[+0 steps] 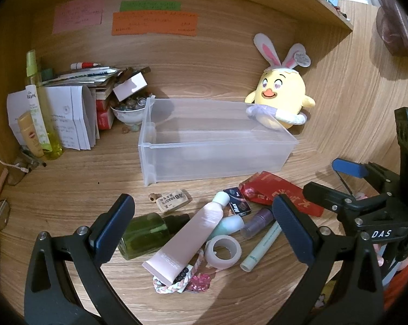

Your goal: Organize objects

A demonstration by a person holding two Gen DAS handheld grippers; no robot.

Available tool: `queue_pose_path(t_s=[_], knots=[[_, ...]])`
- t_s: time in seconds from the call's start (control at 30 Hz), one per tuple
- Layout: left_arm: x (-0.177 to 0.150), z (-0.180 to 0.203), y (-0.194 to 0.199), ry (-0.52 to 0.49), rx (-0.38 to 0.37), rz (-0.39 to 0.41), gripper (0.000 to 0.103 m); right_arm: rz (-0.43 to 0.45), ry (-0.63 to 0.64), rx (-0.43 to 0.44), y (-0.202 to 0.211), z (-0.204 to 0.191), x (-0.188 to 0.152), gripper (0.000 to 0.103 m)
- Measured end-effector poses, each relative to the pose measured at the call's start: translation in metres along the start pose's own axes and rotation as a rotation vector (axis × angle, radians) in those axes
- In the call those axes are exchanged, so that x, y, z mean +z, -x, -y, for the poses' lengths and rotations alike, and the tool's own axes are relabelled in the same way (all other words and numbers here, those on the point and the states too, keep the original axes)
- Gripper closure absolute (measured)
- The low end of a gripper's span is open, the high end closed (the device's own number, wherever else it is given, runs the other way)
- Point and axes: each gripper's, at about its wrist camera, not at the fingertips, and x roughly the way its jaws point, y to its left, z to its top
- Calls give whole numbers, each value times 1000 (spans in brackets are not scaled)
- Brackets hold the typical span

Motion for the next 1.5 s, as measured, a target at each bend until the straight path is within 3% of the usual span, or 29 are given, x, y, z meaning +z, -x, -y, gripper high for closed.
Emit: queue_pose_path(t_s=[0.63, 0.93, 1.13, 1.3, 1.5], knots=[[4, -10, -11, 18, -16, -28, 0, -19, 21, 21, -14, -4, 7, 0], [4, -32, -21, 40, 16, -60, 0, -48, 39, -2, -26, -3, 11, 0], [-9, -57, -38, 91, 43, -143, 0, -92, 41, -2, -41, 3, 10, 0], [-18, -73, -51, 151, 14, -202, 0, -151, 45, 39, -59, 5, 9, 0], [-22, -82, -53, 204, -16, -215, 0, -220, 59, 47, -83, 12, 9, 0]])
